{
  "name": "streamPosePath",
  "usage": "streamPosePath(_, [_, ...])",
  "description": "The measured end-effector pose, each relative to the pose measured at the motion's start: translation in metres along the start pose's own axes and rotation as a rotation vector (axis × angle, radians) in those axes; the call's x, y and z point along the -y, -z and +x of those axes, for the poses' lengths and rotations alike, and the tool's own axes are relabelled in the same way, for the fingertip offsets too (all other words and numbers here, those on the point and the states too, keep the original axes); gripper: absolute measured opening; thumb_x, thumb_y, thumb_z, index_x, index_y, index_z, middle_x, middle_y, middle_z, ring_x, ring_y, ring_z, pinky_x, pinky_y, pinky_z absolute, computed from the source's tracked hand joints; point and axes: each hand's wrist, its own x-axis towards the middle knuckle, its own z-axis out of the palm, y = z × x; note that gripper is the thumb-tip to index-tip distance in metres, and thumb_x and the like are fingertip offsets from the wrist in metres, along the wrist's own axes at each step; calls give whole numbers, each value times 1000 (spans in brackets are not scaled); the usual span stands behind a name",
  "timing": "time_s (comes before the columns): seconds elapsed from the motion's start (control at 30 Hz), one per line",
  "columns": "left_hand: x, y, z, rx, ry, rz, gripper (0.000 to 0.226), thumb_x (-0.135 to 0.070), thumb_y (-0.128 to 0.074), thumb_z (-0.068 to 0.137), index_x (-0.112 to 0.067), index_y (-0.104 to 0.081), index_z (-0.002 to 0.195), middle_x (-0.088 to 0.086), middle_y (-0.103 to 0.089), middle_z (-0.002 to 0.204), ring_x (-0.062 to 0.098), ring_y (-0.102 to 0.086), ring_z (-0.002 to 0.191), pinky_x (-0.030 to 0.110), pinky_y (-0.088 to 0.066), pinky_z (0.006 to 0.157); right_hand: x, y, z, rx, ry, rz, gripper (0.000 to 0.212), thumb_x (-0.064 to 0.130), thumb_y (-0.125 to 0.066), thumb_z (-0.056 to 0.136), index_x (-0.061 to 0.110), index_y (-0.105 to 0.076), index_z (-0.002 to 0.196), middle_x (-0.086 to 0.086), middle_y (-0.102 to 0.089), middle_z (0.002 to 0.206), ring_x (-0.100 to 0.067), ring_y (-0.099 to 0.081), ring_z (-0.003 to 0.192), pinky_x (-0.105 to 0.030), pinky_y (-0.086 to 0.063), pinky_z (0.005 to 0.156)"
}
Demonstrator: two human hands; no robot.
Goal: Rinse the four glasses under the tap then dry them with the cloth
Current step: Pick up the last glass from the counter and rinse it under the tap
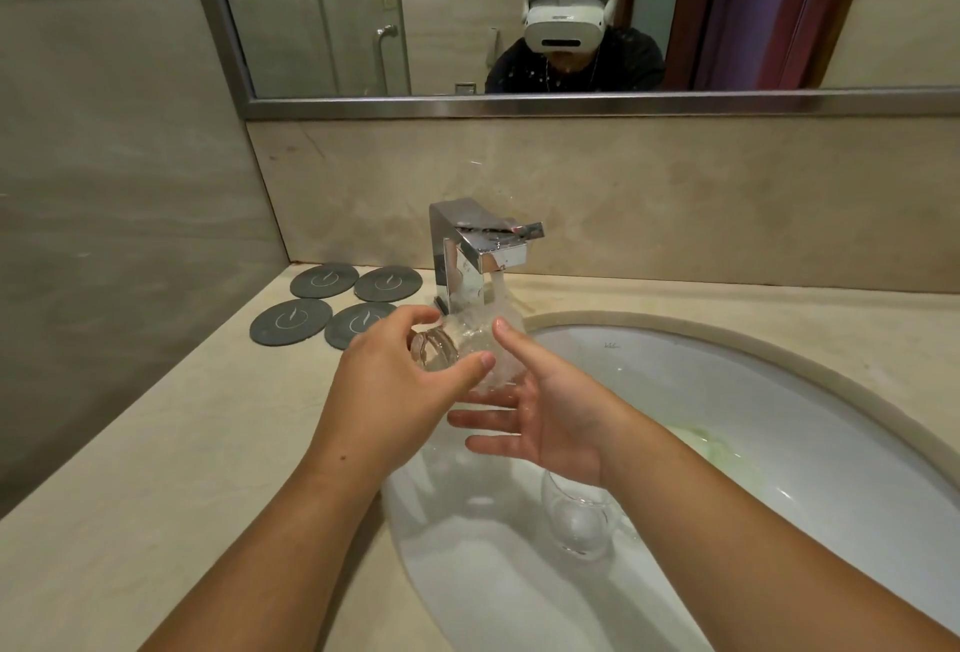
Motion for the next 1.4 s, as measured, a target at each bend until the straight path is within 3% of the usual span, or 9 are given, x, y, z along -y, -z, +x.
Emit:
streamPosePath(0.23, [5,-2,1,52,9,13,67,-65,-80,77,-35,-62,134,-8,-66,105,14,-61,99,25,-41,74,-2,1,3,-15,-15,73,57,60,-69,94,9,-71,121,-18,-73,111,-31,-76,102,-40,-64,84])
streamPosePath(0.4, [4,-3,2,142,-33,7,58,-53,-79,85,-36,-59,136,-23,-64,104,-7,-61,97,6,-40,73,-5,7,10,-56,168,93,54,33,-81,88,13,-65,136,-16,-70,120,-34,-72,98,-43,-64,89])
streamPosePath(0.5, [5,-4,0,187,-76,-4,58,-46,-78,87,-33,-57,140,-20,-66,120,-4,-61,108,10,-42,84,-6,6,11,-191,336,-140,66,25,-82,71,34,-62,133,-10,-72,129,-32,-74,110,-45,-65,90])
streamPosePath(0.67, [6,-4,1,189,-113,-2,49,-27,-72,94,-29,-57,141,-20,-64,124,6,-57,123,19,-40,93,-10,5,6,-323,592,-568,72,18,-84,81,47,-53,140,17,-71,114,5,-68,98,-15,-54,82])
streamPosePath(0.87, [5,-3,3,123,-159,-48,53,-13,-67,92,-34,-58,140,-21,-61,125,0,-58,114,3,-39,85,-11,5,10,-453,739,-823,82,25,-84,76,37,-48,150,10,-59,135,-5,-57,123,-22,-47,104])
streamPosePath(1.0, [6,-4,4,96,-272,31,53,-5,-69,87,-28,-65,135,-15,-55,124,-2,-52,112,3,-37,91,-8,10,10,-500,725,-831,85,23,-83,75,41,-47,150,6,-53,134,-2,-54,113,-1,-37,91])
streamPosePath(1.13, [2,-4,-1,194,-329,88,50,-1,-64,89,-27,-69,131,-20,-57,124,-1,-50,120,-4,-27,95,-10,15,9,-478,698,-810,85,21,-83,75,47,-47,147,7,-50,133,4,-52,111,0,-38,90])
streamPosePath(1.27, [-4,-7,-3,266,-388,206,51,-12,-59,89,-26,-66,137,-16,-58,142,9,-44,135,22,-33,117,-12,19,11,-433,686,-847,88,23,-86,76,48,-45,150,6,-47,134,-7,-50,127,-22,-45,104])
streamPosePath(1.4, [-16,-5,3,265,-408,311,45,-23,-59,89,-28,-70,132,-15,-59,143,11,-44,136,39,-38,115,-13,23,13,-405,698,-851,92,34,-92,76,40,-44,155,7,-47,140,-5,-47,130,-17,-38,104])
